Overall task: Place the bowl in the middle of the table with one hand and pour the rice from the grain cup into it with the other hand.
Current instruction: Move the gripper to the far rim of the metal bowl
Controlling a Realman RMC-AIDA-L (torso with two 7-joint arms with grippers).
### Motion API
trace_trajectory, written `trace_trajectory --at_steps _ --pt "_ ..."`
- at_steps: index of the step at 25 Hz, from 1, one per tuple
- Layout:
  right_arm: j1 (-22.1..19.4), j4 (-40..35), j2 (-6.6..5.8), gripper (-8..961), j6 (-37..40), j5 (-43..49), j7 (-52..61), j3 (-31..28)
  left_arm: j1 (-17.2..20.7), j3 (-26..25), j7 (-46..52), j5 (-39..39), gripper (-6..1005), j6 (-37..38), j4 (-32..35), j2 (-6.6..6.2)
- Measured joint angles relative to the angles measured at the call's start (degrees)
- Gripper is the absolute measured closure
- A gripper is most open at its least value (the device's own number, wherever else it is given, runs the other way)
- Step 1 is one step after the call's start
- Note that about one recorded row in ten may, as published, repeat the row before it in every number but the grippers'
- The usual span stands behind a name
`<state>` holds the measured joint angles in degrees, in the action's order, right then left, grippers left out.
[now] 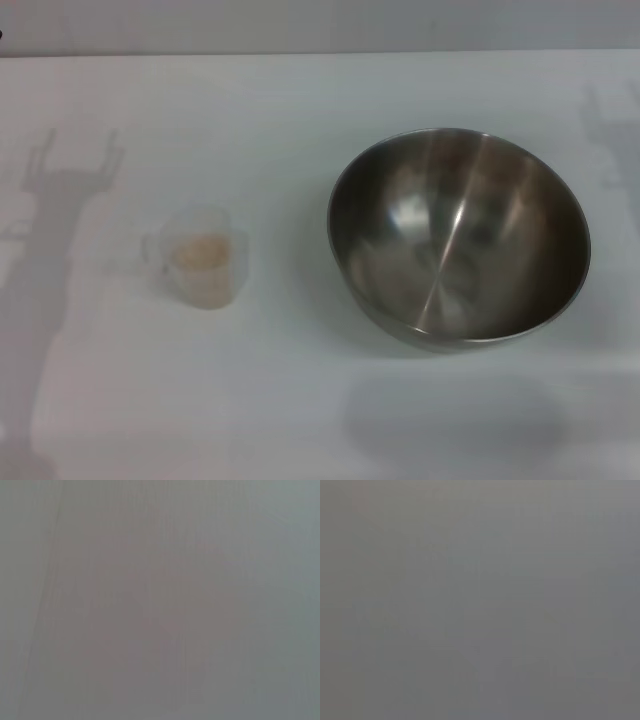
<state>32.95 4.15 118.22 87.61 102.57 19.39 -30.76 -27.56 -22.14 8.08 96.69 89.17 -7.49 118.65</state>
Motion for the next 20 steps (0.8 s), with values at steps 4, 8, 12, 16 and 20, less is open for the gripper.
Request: trace_trajectory --at_steps 4,8,12,16,20 --pt "1.5 -0.8 -0.47 295 -3.6 0.0 0.7 0.6 0.0 0.0 0.0 0.0 223 0.0 0.0 0.00" --pt "2.4 -3.0 -0.51 294 -5.5 0.0 0.6 1.0 0.0 0.0 0.0 0.0 224 0.1 0.0 0.00" --pt "4.4 -7.3 -0.35 294 -9.2 0.0 0.6 1.2 0.1 0.0 0.0 0.0 225 0.1 0.0 0.00" --pt "7.3 -13.5 -0.09 294 -14.9 0.0 5.3 6.2 0.2 0.0 0.0 0.0 226 0.1 0.0 0.00" --pt "8.6 -18.9 0.27 295 -18.5 0.0 14.7 13.1 0.2 0.0 0.0 0.0 227 0.1 0.0 0.00"
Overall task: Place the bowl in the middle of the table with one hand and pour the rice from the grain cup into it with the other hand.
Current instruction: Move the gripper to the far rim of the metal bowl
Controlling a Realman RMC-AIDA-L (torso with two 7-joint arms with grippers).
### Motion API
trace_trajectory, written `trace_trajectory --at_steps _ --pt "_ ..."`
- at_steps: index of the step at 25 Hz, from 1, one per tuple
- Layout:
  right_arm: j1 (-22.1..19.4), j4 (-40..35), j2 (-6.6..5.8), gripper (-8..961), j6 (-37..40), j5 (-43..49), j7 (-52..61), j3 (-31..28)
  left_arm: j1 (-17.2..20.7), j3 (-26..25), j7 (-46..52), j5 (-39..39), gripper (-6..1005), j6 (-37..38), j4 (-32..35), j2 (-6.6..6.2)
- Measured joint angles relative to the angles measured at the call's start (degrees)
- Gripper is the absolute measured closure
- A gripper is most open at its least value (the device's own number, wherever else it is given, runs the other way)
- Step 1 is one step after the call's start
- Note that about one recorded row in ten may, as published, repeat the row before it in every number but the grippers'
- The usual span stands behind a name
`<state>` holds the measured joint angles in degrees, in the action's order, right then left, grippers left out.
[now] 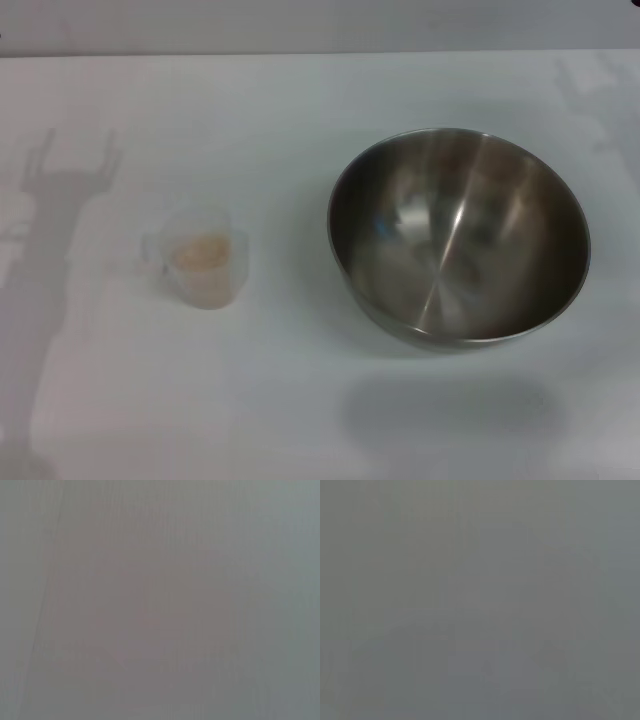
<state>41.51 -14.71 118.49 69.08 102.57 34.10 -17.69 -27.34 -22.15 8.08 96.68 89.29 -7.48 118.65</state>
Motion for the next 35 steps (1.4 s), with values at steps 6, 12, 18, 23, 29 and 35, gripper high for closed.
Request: trace_trajectory --at_steps 6,12,18,23,29,35 --pt "-1.0 -10.9 0.53 295 -2.4 -0.2 21.2 18.2 -0.2 0.0 0.0 0.0 229 0.0 0.0 0.00" --pt "-5.3 -22.0 0.51 295 -1.5 -0.2 38.9 36.8 -0.3 0.0 0.0 0.0 231 -0.1 0.0 0.00" --pt "-10.8 -33.1 0.38 296 -0.6 0.2 54.1 51.9 -0.5 0.0 0.0 0.0 232 -0.1 0.0 0.00" --pt "-13.4 -42.8 0.44 296 4.4 7.3 68.4 56.9 -0.6 0.0 0.0 0.0 234 -0.2 0.0 0.00" --pt "-13.2 -51.8 0.30 295 14.1 17.5 83.1 56.5 -0.6 0.0 0.0 0.0 235 -0.1 0.2 0.00" --pt "-9.5 -59.3 -0.94 295 24.4 30.6 96.7 56.6 -0.6 0.0 0.0 0.0 237 -0.1 0.2 -0.02"
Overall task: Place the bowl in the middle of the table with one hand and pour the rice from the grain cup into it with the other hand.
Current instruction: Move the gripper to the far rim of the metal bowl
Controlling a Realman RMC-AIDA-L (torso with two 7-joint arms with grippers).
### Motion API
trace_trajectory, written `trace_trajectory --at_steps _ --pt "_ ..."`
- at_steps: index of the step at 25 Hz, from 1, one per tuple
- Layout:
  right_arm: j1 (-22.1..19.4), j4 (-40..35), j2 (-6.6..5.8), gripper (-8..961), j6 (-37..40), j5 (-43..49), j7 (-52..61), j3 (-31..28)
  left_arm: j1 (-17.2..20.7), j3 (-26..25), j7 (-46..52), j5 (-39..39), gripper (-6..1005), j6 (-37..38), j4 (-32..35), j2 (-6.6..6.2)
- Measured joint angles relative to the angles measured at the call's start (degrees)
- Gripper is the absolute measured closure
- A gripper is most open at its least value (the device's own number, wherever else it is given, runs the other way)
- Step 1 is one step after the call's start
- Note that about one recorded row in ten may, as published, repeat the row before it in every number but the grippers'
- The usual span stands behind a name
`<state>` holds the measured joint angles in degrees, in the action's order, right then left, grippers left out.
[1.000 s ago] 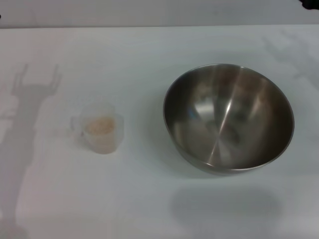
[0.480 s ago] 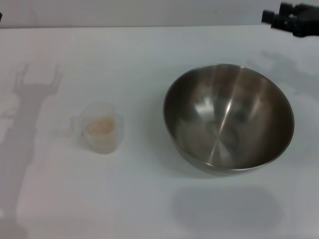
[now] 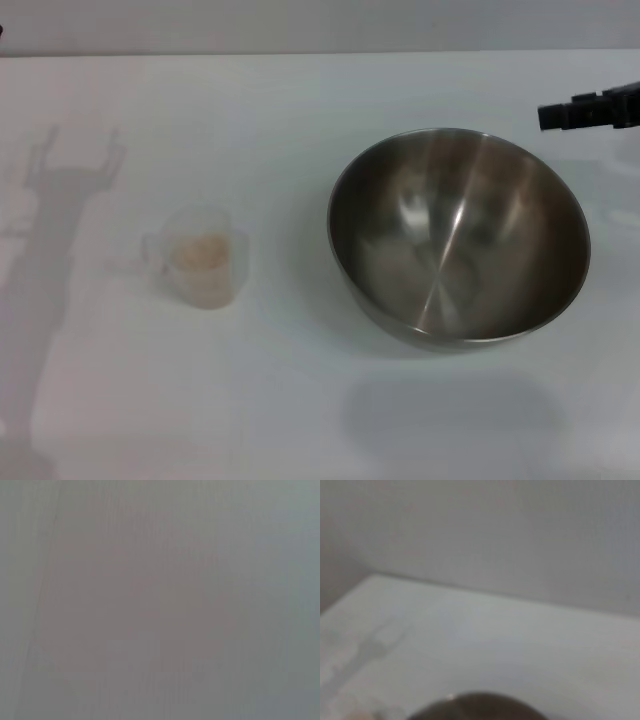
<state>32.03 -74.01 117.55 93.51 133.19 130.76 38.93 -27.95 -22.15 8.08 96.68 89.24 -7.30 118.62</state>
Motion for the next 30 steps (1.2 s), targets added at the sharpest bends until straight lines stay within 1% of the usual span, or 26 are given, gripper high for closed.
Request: trace_trajectory --at_steps 1,2,4,6,7,10,11,16,23,26,30 --pt "1.3 -1.2 -0.44 295 2.3 3.3 3.3 0.0 0.0 0.0 0.0 0.0 237 0.0 0.0 -0.05" --pt "1.3 -1.2 -0.44 295 2.3 3.3 3.3 0.0 0.0 0.0 0.0 0.0 238 0.0 0.0 -0.05" --pt "2.6 -1.9 -0.94 294 4.6 6.1 6.1 0.0 0.0 0.0 0.0 0.0 238 0.2 0.0 -0.06" --pt "4.7 -2.1 -1.77 295 7.6 9.5 9.2 0.0 0.0 0.0 0.0 0.0 239 0.4 0.0 -0.06" --pt "4.7 -2.1 -1.77 295 7.6 9.5 9.2 0.0 0.0 0.0 0.0 0.0 239 0.5 0.0 -0.06" --pt "6.7 -1.2 -2.28 296 9.5 12.9 11.3 0.1 0.0 0.0 0.0 0.0 240 1.1 -0.1 -0.07" --pt "7.8 0.3 -2.54 295 9.7 14.8 12.3 0.3 0.0 0.0 0.0 0.0 240 1.3 -0.1 -0.07" --pt "9.0 4.0 -2.89 294 9.4 16.3 12.9 0.5 0.1 0.0 0.3 0.0 242 2.5 -0.2 -0.06" --pt "9.1 8.5 -2.93 295 7.5 16.3 12.7 0.7 0.4 0.0 0.5 0.0 243 3.7 -0.2 0.00" --pt "9.1 11.3 -2.94 296 5.4 16.6 12.6 2.1 0.5 0.0 0.6 0.0 244 3.9 -0.2 0.02" --pt "9.0 12.8 -2.94 295 3.6 17.3 12.6 4.1 0.5 0.0 0.7 0.0 245 4.2 -0.2 0.03"
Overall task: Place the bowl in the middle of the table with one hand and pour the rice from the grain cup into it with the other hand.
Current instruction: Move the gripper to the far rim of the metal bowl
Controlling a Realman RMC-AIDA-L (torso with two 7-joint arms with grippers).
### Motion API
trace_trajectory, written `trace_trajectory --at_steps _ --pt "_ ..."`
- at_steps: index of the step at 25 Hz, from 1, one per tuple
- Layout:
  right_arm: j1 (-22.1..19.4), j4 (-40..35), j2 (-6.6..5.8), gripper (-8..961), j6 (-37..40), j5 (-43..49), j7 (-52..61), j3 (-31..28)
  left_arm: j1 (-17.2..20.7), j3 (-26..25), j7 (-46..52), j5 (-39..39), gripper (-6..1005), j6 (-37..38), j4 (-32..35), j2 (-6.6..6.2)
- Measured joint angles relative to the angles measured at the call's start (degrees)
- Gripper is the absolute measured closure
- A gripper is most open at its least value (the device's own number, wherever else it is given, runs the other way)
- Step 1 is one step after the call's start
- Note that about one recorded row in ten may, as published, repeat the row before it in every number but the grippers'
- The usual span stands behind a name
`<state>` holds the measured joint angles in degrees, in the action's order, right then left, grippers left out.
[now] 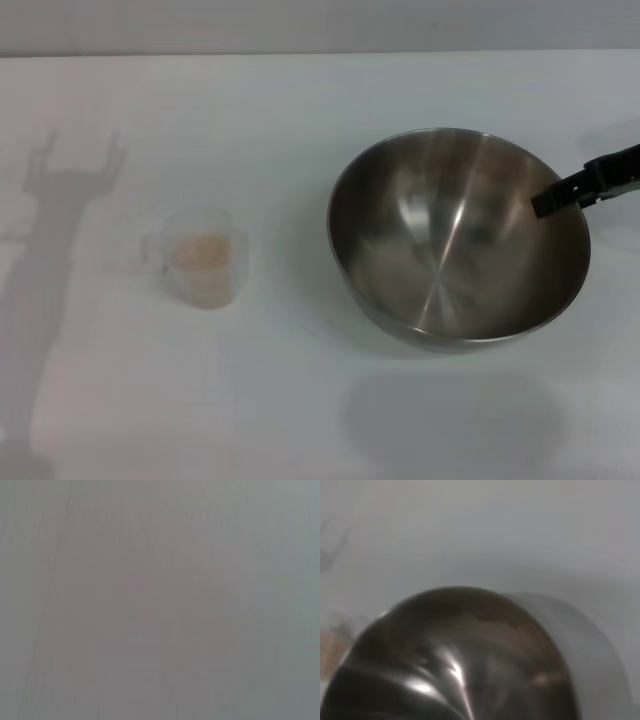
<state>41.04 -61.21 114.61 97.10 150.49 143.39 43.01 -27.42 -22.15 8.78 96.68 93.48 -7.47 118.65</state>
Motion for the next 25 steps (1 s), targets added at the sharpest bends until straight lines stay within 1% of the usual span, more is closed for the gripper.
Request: trace_trajectory --at_steps 4,9,14,16,25 --pt "0.3 2.1 0.06 294 -1.5 0.5 0.1 1.8 0.1 0.0 0.0 0.0 247 0.1 0.0 0.00" --pt "0.3 3.4 0.56 296 -3.5 0.5 0.1 3.3 0.2 0.0 0.0 0.0 248 0.2 0.0 0.00" --pt "-0.1 3.5 0.95 418 -4.7 0.2 0.2 3.2 0.3 0.0 0.0 0.0 249 0.4 0.0 -0.04" --pt "-0.1 3.5 1.18 485 -4.9 0.4 0.2 3.2 0.5 0.0 0.0 0.0 250 0.8 0.0 -0.08" --pt "0.1 4.0 1.23 772 -5.0 2.0 1.2 3.4 0.5 0.0 0.0 0.0 252 1.7 0.0 -0.09"
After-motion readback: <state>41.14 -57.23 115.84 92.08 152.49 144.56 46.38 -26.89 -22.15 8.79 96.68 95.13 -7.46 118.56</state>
